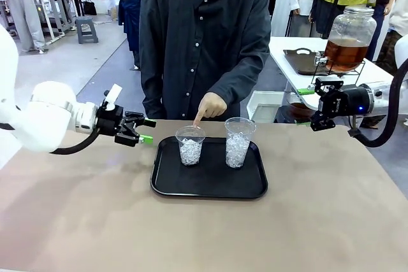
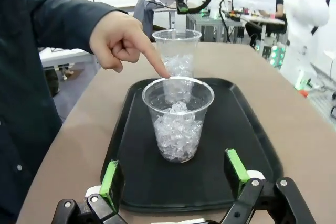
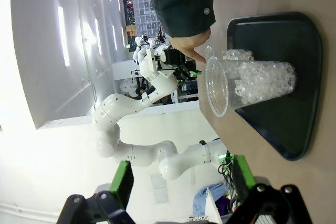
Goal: Pour the drink into the iced cup.
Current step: Pick up the iced cup indicated by the human and present it to them.
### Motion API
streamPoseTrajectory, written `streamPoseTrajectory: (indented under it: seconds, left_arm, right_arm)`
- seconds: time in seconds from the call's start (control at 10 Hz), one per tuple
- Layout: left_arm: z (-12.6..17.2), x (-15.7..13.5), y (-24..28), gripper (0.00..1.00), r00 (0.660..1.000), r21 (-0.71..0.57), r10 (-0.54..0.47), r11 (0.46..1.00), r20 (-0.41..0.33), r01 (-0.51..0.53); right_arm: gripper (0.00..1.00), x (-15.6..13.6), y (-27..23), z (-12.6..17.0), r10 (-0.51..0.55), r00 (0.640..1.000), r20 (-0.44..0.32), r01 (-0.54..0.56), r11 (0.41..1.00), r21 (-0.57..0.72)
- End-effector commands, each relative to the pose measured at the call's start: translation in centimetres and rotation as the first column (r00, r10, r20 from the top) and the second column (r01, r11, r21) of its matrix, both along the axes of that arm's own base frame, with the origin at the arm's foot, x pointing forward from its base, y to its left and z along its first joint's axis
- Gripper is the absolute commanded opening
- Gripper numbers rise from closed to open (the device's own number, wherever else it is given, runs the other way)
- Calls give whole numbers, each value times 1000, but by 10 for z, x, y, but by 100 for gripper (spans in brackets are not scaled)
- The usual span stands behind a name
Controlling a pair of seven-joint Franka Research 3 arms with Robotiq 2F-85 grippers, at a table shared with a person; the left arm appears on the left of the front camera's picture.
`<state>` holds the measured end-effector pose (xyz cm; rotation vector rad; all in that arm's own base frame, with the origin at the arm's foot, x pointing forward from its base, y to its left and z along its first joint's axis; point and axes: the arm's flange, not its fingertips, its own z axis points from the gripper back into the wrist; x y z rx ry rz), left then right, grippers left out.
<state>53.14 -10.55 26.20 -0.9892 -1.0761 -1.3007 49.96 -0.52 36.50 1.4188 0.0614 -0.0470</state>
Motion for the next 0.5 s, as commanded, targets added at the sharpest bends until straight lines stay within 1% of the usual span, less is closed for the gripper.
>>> streamPoseTrajectory:
  seconds: [0.0,0.1,0.2,0.3,0.4]
  left_arm:
    - [-12,-2,-14,100,994,-8,-2,1000,108,3]
    - [-17,-2,-19,100,994,-29,0,1000,112,3]
    - [-23,0,-25,100,996,-58,12,998,86,-7]
    - [-27,2,-33,100,999,-66,-2,998,55,5]
    - [-30,3,-39,100,999,-57,2,998,44,1]
  right_arm:
    - [100,0,0,1,-3,1000,3,3,1000,-2]
    - [100,0,0,1,-3,1000,3,3,1000,-2]
    - [100,0,0,1,-3,1000,3,3,1000,-2]
    - [100,0,0,1,-3,1000,3,3,1000,-2]
    - [100,0,0,1,-3,1000,3,3,1000,-2]
